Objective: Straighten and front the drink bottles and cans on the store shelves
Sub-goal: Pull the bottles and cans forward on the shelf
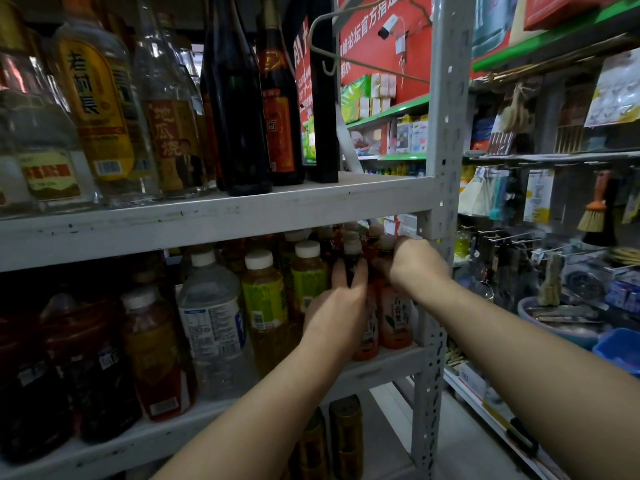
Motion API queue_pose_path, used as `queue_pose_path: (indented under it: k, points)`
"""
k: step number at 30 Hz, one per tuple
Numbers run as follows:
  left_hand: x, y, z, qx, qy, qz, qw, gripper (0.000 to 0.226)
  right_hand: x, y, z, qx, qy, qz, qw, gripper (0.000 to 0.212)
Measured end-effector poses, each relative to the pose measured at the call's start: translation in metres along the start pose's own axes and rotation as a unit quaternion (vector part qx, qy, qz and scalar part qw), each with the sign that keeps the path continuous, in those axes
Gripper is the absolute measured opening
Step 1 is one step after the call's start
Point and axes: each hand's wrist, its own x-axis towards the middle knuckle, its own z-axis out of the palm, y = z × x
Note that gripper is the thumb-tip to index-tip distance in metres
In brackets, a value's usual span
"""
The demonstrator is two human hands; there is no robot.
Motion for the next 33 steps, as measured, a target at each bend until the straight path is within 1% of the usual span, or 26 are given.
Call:
queue_pose_path:
  k: [2,4,7,9,13,15,17,18,19,20,22,23,24,25,26,29,31,33]
  points:
    - [-0.007,-0.001,0.005,-0.005,-0.002,0.006,1.000,0.091,0.000,-0.001,0.001,-0.030,0.021,0.001,0.999,0.023]
    - [-0.015,-0.001,0.010,-0.004,-0.007,0.007,1.000,0.102,-0.001,-0.003,0.002,-0.045,0.034,-0.005,0.998,0.026]
    - [-0.023,0.002,0.016,0.000,0.008,0.004,1.000,0.103,-0.002,-0.005,0.002,-0.060,0.041,-0.027,0.997,0.045]
    - [-0.025,0.006,0.018,-0.011,0.018,-0.001,1.000,0.102,-0.001,-0.004,0.002,-0.063,0.045,-0.031,0.997,0.045]
    - [-0.029,0.008,0.020,-0.035,0.032,-0.013,0.999,0.101,0.000,0.003,0.005,-0.028,0.049,-0.034,0.998,0.043]
    - [-0.034,0.006,0.023,-0.047,0.034,-0.008,0.998,0.098,-0.003,0.007,0.007,-0.017,0.057,-0.044,0.997,0.045]
    - [-0.042,0.001,0.028,-0.068,0.012,0.004,0.998,0.093,-0.009,0.010,0.008,-0.021,0.068,-0.048,0.996,0.044]
    - [-0.047,-0.002,0.029,-0.086,0.001,0.008,0.996,0.092,-0.014,0.011,0.007,-0.029,0.083,-0.055,0.995,0.041]
    - [-0.053,-0.005,0.029,-0.108,-0.001,0.012,0.994,0.089,-0.018,0.011,0.007,-0.034,0.115,-0.072,0.990,0.038]
    - [-0.060,-0.007,0.026,-0.129,0.005,0.015,0.992,0.086,-0.024,0.009,0.007,-0.030,0.162,-0.104,0.981,0.035]
    - [-0.071,-0.015,0.014,-0.153,0.031,0.009,0.988,0.072,-0.037,0.000,0.006,0.006,0.243,-0.195,0.950,0.026]
    - [-0.074,-0.021,0.006,-0.151,0.058,0.002,0.987,0.062,-0.042,-0.007,0.005,0.031,0.264,-0.235,0.935,0.023]
    - [-0.076,-0.029,-0.003,-0.142,0.092,-0.007,0.986,0.052,-0.045,-0.015,0.006,0.056,0.268,-0.266,0.924,0.022]
    - [-0.076,-0.037,-0.013,-0.136,0.124,-0.022,0.983,0.044,-0.047,-0.024,0.007,0.082,0.252,-0.279,0.923,0.023]
    - [-0.074,-0.046,-0.024,-0.142,0.152,-0.042,0.977,0.038,-0.048,-0.033,0.009,0.107,0.223,-0.275,0.929,0.023]
    - [-0.065,-0.068,-0.061,-0.207,0.220,-0.102,0.948,0.026,-0.043,-0.060,0.016,0.127,0.125,-0.214,0.960,0.030]
    - [-0.058,-0.079,-0.079,-0.215,0.224,-0.127,0.942,0.024,-0.037,-0.077,0.018,0.146,0.061,-0.172,0.972,0.032]
    - [-0.052,-0.088,-0.090,-0.208,0.208,-0.150,0.944,0.030,-0.031,-0.091,0.017,0.202,-0.010,-0.124,0.971,0.032]
